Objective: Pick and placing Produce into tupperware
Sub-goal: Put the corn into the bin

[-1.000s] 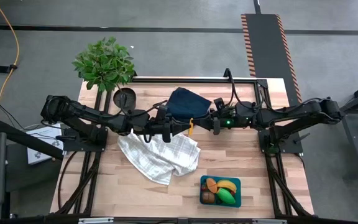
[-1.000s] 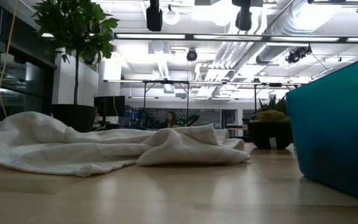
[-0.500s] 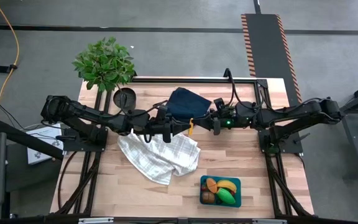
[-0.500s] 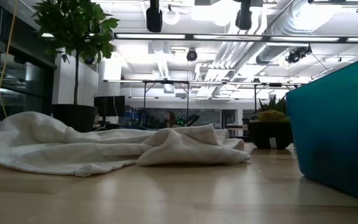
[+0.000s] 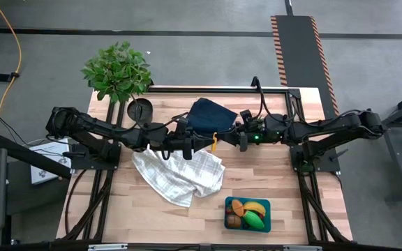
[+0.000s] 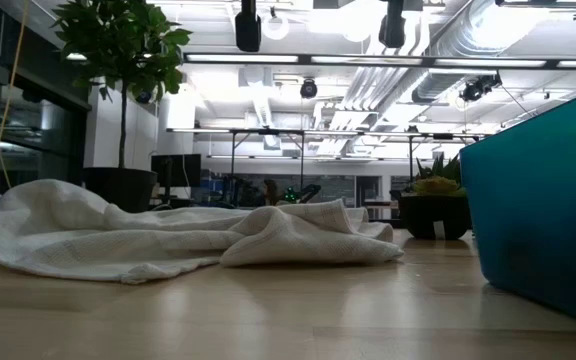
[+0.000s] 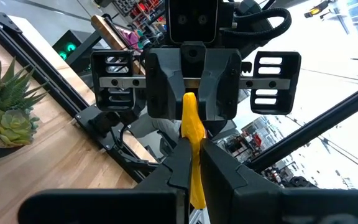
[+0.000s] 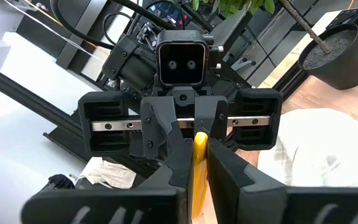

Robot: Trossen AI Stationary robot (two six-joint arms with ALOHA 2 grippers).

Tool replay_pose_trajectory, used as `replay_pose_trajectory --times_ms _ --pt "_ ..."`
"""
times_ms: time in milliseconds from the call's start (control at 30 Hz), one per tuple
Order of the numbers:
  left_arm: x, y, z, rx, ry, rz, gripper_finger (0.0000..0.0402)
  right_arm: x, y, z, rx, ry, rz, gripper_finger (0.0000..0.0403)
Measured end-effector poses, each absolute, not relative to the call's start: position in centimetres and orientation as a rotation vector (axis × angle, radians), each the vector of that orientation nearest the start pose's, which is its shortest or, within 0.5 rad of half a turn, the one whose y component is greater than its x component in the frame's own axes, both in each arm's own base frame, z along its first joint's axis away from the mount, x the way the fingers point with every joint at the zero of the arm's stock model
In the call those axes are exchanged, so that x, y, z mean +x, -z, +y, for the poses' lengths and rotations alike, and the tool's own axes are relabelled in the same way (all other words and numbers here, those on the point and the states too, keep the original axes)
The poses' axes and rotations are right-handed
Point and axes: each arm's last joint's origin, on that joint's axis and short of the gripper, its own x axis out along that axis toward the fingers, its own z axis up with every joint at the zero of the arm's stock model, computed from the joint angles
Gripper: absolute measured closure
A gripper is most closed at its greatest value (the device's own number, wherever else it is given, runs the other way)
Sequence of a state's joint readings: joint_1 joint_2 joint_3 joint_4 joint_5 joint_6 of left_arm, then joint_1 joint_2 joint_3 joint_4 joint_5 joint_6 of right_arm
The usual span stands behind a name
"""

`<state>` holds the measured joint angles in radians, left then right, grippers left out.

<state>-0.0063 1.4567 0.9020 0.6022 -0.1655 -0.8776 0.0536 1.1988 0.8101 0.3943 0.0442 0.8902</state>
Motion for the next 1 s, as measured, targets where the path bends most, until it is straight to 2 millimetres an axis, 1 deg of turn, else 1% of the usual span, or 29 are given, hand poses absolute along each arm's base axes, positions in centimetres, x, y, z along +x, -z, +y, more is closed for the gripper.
replay_pose_trajectory --times_ms 367,467,567,833,1000 --pt "32.60 -29.24 0.27 -0.867 -0.132 -0.116 0.0385 26.98 -31.36 1.32 0.891 -0.016 -0.011 0.0379" --pt "32.60 -29.24 0.27 -0.846 -0.133 -0.114 0.0377 26.98 -31.37 1.32 0.891 -0.016 -0.012 0.0380" --pt "32.60 -29.24 0.27 -0.843 -0.133 -0.114 0.0348 26.98 -31.39 1.32 0.891 -0.016 -0.013 0.0380" --pt "32.60 -29.16 0.27 -0.843 -0.135 -0.105 0.0231 26.98 -31.40 1.30 0.891 -0.013 -0.016 0.0380" --pt "32.61 -28.96 0.27 -0.850 -0.144 -0.087 0.0175 26.98 -31.40 1.30 0.891 -0.013 -0.016 0.0380"
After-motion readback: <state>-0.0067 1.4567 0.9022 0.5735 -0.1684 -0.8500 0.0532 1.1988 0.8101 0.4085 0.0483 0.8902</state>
